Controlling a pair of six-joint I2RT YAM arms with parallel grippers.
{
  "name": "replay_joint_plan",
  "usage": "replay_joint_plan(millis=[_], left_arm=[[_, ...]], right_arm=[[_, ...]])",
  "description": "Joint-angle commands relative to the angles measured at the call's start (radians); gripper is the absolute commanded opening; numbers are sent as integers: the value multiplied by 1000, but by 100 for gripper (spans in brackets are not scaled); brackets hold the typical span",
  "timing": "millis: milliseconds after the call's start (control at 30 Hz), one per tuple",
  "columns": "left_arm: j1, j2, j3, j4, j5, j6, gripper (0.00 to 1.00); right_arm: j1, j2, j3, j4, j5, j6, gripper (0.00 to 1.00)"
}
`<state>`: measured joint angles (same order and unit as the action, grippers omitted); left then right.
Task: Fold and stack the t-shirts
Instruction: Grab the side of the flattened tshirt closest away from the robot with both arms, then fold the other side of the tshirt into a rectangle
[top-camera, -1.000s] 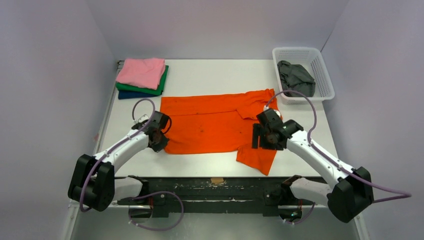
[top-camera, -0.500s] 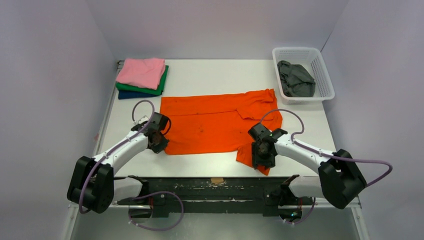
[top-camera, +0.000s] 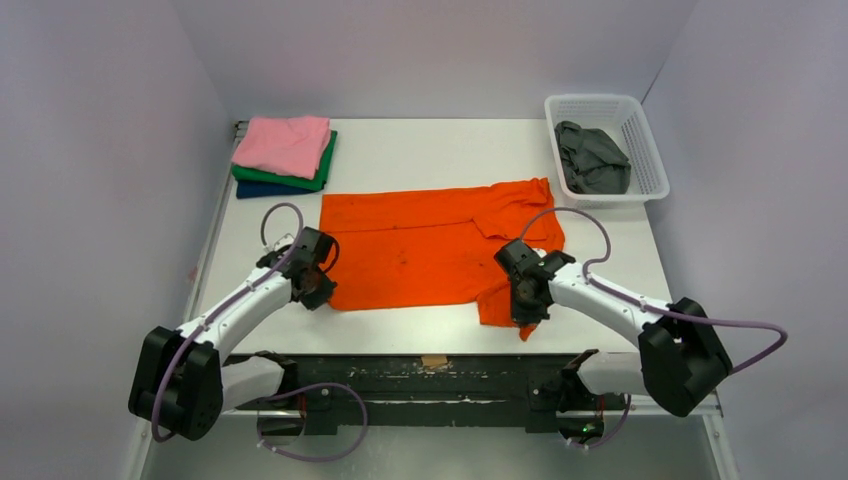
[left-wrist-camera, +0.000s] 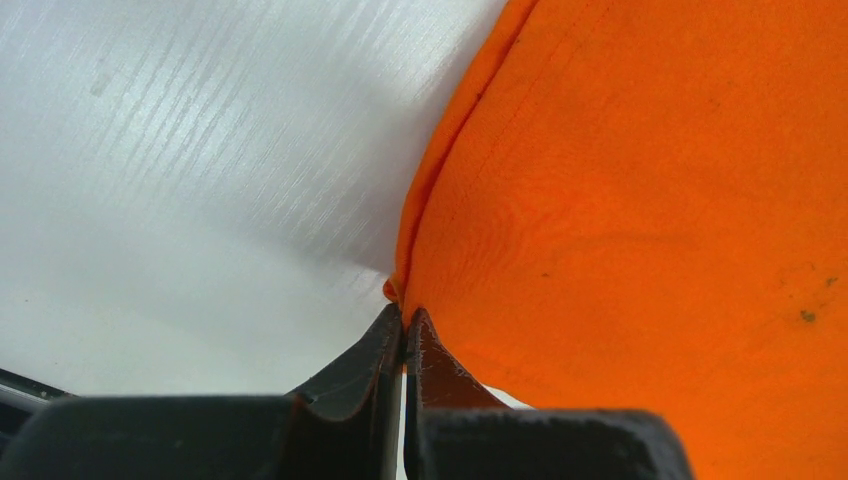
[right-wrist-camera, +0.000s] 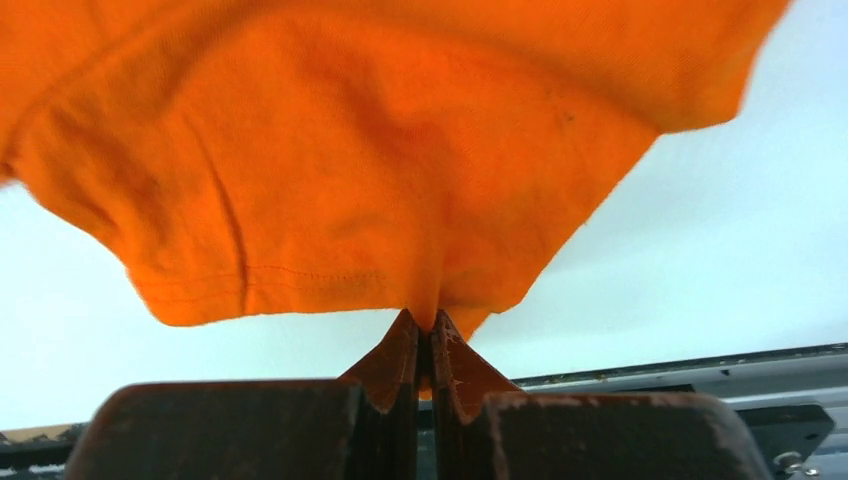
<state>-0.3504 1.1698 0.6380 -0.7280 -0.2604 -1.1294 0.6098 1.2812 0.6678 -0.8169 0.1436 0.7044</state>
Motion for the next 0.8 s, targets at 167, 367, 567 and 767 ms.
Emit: replay_joint_plan(millis=[167, 367, 567, 767], left_arm=[[0, 4, 72, 5, 41, 30, 0], [49, 32, 120, 21, 76, 57, 0], [125, 74, 167, 51, 112, 96, 0], [148, 183, 265, 67, 128, 123, 0]], right_arm=[[-86, 17, 235, 50, 154, -38, 0], [-159, 78, 360, 107, 138, -79, 0], [-204, 176, 509, 101, 147, -120, 0], [-227, 316, 676, 90, 146, -132, 0]])
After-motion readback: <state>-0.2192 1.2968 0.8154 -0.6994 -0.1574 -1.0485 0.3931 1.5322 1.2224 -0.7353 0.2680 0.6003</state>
